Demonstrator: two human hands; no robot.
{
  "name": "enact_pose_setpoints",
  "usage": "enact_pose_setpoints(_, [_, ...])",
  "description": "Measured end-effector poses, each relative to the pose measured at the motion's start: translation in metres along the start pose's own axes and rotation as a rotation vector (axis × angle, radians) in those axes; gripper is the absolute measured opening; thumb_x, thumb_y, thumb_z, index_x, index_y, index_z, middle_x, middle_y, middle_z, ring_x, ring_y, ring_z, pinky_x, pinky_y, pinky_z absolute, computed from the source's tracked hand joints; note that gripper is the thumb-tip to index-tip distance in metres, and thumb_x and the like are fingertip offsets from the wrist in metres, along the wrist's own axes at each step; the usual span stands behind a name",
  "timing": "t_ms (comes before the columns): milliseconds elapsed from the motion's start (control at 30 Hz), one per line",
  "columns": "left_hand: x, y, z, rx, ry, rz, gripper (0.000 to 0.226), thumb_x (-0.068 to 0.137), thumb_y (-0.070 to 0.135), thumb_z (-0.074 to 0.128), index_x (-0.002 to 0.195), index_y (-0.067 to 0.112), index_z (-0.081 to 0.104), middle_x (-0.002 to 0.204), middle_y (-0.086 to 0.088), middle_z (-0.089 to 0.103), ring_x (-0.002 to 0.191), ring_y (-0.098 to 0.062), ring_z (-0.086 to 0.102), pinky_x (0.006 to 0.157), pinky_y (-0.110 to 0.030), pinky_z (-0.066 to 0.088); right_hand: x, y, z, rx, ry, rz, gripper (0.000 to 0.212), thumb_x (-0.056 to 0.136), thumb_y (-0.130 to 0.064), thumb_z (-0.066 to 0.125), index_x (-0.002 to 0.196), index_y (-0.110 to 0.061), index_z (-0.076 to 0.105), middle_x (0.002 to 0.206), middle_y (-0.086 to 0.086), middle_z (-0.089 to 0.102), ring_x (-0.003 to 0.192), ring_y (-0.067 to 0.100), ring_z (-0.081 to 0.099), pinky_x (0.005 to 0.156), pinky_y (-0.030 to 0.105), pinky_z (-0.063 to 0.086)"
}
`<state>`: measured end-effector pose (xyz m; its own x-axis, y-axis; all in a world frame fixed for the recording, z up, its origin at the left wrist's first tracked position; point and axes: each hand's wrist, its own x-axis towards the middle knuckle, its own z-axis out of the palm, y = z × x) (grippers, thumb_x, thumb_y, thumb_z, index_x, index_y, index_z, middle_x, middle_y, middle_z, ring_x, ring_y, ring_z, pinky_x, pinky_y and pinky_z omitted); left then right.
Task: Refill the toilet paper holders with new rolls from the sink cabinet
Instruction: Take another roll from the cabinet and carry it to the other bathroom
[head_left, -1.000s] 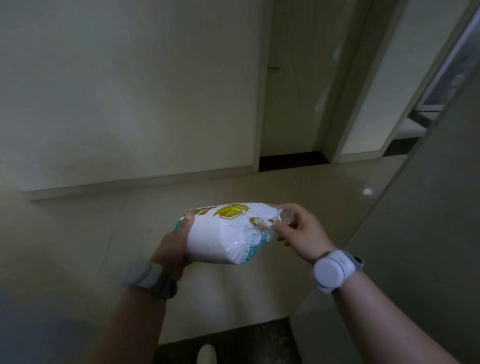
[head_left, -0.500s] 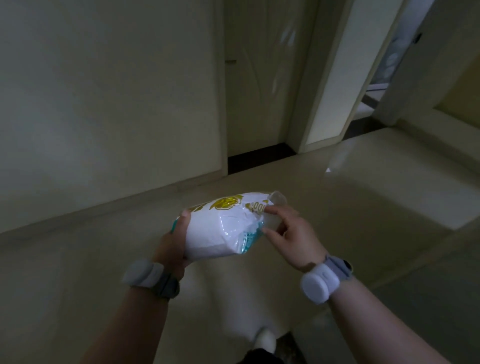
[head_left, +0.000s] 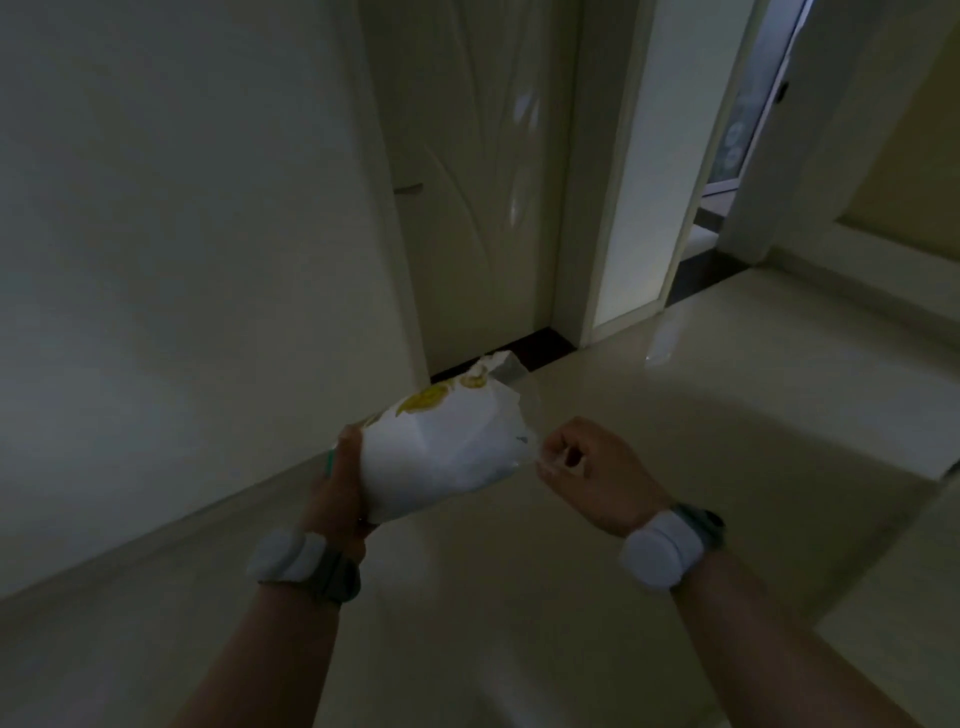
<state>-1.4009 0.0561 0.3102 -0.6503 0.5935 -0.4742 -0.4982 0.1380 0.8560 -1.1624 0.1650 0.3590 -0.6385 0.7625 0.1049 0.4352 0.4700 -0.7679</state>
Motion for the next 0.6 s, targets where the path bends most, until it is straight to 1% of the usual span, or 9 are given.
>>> enact_pose_setpoints(100, [0.031, 0.006, 0.028, 0.049, -0.028, -0.046, 0.088, 0.069, 0.069, 0.049, 0.141, 0.02, 0.038, 0.144, -0.014, 0.044, 0.124, -0.039, 0.047, 0.094, -0.051, 0.047, 0.026, 0.011, -0.001, 0.009, 0.052, 0.007, 0.02, 0.084, -0.029, 0.066, 0.1, -0.022, 0.058, 0.095, -0.01, 0.048, 0.091, 0.012, 0.043, 0.079, 0.021, 0.031])
enact_pose_setpoints(167, [0.056, 0.011, 0.049, 0.078, -0.099, -0.039, 0.08, 0.074, 0.066, 0.047, 0.14, 0.021, 0.04, 0.142, -0.013, 0.047, 0.122, -0.037, 0.049, 0.097, -0.054, 0.045, 0.05, 0.018, -0.001, -0.058, 0.109, -0.013, 0.031, 0.081, -0.031, 0.07, 0.106, -0.016, 0.061, 0.102, -0.006, 0.05, 0.095, 0.013, 0.041, 0.083, 0.025, 0.033])
enact_pose_setpoints(267, [0.093, 0.022, 0.082, 0.121, -0.175, -0.035, 0.065, 0.087, 0.06, 0.04, 0.141, 0.024, 0.039, 0.145, -0.01, 0.045, 0.125, -0.037, 0.047, 0.1, -0.058, 0.043, 0.077, 0.027, -0.012, -0.149, 0.197, -0.081, 0.02, 0.079, -0.019, 0.073, 0.085, -0.001, 0.064, 0.096, 0.012, 0.062, 0.086, 0.028, 0.049, 0.08, 0.033, 0.037])
enact_pose_setpoints(333, [0.122, 0.033, 0.104, 0.126, -0.216, -0.069, 0.063, 0.089, 0.058, 0.039, 0.143, 0.025, 0.037, 0.147, -0.01, 0.042, 0.127, -0.038, 0.045, 0.098, -0.055, 0.043, 0.094, 0.034, -0.021, -0.178, 0.256, -0.079, 0.019, 0.076, -0.017, 0.075, 0.076, -0.003, 0.063, 0.093, 0.013, 0.063, 0.084, 0.026, 0.049, 0.076, 0.028, 0.034])
enact_pose_setpoints(400, [0.151, 0.047, 0.126, 0.164, -0.229, -0.085, 0.067, 0.089, 0.058, 0.041, 0.143, 0.02, 0.035, 0.148, -0.013, 0.04, 0.126, -0.039, 0.045, 0.091, -0.05, 0.046, 0.112, 0.038, -0.03, -0.183, 0.341, -0.05, 0.022, 0.074, -0.023, 0.077, 0.076, -0.006, 0.062, 0.095, 0.01, 0.063, 0.087, 0.024, 0.049, 0.078, 0.028, 0.034])
enact_pose_setpoints(467, [0.177, 0.059, 0.146, 0.238, -0.219, -0.056, 0.073, 0.086, 0.059, 0.044, 0.142, 0.014, 0.036, 0.144, -0.017, 0.043, 0.121, -0.039, 0.049, 0.084, -0.045, 0.047, 0.133, 0.039, -0.037, -0.186, 0.425, -0.003, 0.033, 0.07, -0.033, 0.079, 0.09, -0.012, 0.064, 0.107, 0.005, 0.061, 0.1, 0.019, 0.048, 0.089, 0.026, 0.034])
enact_pose_setpoints(533, [0.203, 0.07, 0.167, 0.309, -0.29, -0.005, 0.082, 0.078, 0.066, 0.049, 0.14, 0.013, 0.039, 0.135, -0.015, 0.051, 0.109, -0.036, 0.055, 0.082, -0.044, 0.049, 0.16, 0.042, -0.039, -0.212, 0.42, 0.057, 0.053, 0.066, -0.04, 0.08, 0.11, -0.016, 0.062, 0.121, 0.0, 0.057, 0.117, 0.015, 0.041, 0.104, 0.027, 0.029])
enact_pose_setpoints(567, [0.211, 0.075, 0.177, 0.342, -0.331, 0.02, 0.091, 0.068, 0.072, 0.051, 0.138, 0.015, 0.042, 0.126, -0.012, 0.055, 0.101, -0.033, 0.057, 0.082, -0.043, 0.05, 0.172, 0.043, -0.04, -0.23, 0.394, 0.075, 0.054, 0.067, -0.04, 0.08, 0.113, -0.016, 0.063, 0.124, -0.001, 0.057, 0.123, 0.015, 0.039, 0.109, 0.03, 0.026])
enact_pose_setpoints(600, [0.218, 0.078, 0.188, 0.372, -0.363, 0.039, 0.101, 0.056, 0.077, 0.052, 0.136, 0.016, 0.045, 0.118, -0.008, 0.057, 0.095, -0.03, 0.057, 0.083, -0.043, 0.05, 0.181, 0.046, -0.04, -0.236, 0.372, 0.089, 0.048, 0.07, -0.037, 0.078, 0.11, -0.015, 0.065, 0.124, 0.001, 0.06, 0.125, 0.017, 0.04, 0.11, 0.032, 0.027])
